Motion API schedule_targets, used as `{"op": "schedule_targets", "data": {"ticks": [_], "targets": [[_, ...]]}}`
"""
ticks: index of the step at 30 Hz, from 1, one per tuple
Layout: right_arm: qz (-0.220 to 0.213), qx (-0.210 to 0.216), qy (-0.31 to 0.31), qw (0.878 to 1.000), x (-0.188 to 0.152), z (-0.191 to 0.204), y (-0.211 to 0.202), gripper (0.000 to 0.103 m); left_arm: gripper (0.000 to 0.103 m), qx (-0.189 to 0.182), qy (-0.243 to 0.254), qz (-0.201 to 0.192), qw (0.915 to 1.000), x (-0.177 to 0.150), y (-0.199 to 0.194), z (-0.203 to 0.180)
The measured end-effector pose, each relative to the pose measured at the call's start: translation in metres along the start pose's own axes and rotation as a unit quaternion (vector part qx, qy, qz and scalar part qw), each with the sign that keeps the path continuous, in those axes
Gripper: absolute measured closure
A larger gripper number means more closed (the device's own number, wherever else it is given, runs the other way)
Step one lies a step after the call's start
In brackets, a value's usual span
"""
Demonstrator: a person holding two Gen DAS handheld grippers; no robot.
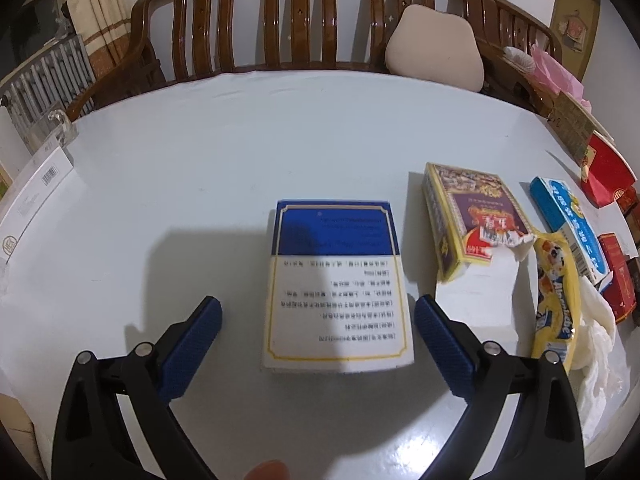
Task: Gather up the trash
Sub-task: 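Grasp the blue-and-white pack with left tool while right tool grasps the dark firecracker box, then lift both held boxes and carry them down toward the white plastic bag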
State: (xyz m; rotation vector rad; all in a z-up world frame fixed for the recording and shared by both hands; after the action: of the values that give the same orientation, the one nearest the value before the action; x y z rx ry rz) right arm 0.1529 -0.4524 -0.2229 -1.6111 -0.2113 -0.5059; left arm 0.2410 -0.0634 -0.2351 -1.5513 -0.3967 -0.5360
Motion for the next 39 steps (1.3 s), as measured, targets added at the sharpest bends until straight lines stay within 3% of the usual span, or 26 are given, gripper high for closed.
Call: {"op": "schedule_targets", "data": {"ticks": [4, 7, 10, 12, 15, 28, 39], "targets": [[-0.007, 0.004, -0.005, 1.000, 0.003, 0.000, 0.003, 0.006, 0.012, -0.001, 0.001, -0.004, 1.0000, 0.002, 0.001, 0.000], [-0.013, 0.005, -0.007, 1.000, 0.004, 0.001, 0.002, 0.012, 0.024, -0.001, -0.001, -0.012, 0.9999, 0.003, -0.001, 0.001], [-0.023, 0.005, -0.007, 1.000, 0.006, 0.003, 0.000, 0.024, 0.035, -0.003, 0.001, -0.012, 0.9999, 0.004, -0.003, -0.001], [-0.027, 0.004, -0.006, 1.000, 0.007, 0.003, -0.002, 0.037, 0.044, -0.006, 0.005, -0.014, 0.9999, 0.003, -0.005, -0.002], [-0.032, 0.001, -0.006, 0.999, 0.007, 0.004, -0.005, 0.051, 0.044, -0.005, 0.003, -0.014, 0.9999, 0.002, -0.006, -0.003], [-0.033, 0.005, 0.006, 0.999, 0.005, 0.003, -0.008, 0.052, 0.044, -0.005, -0.004, -0.023, 0.9997, 0.002, -0.023, 0.004], [-0.063, 0.010, 0.007, 0.998, 0.005, 0.005, -0.050, 0.052, 0.044, -0.006, -0.005, -0.046, 0.9989, 0.001, -0.064, 0.008]]}}
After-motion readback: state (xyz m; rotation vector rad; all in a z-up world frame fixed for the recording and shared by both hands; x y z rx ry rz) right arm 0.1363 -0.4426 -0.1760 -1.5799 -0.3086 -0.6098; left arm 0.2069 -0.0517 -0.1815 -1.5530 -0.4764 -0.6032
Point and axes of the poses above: each gripper's, at about its wrist camera, not at the fingertips, and y roughly the way its jaws point, z to its left, x to its top, the point moved 4 cm from there along y, roughly the way its jaws point, and after that the axes turned 1 degree about -y, right-handed, at the moved point
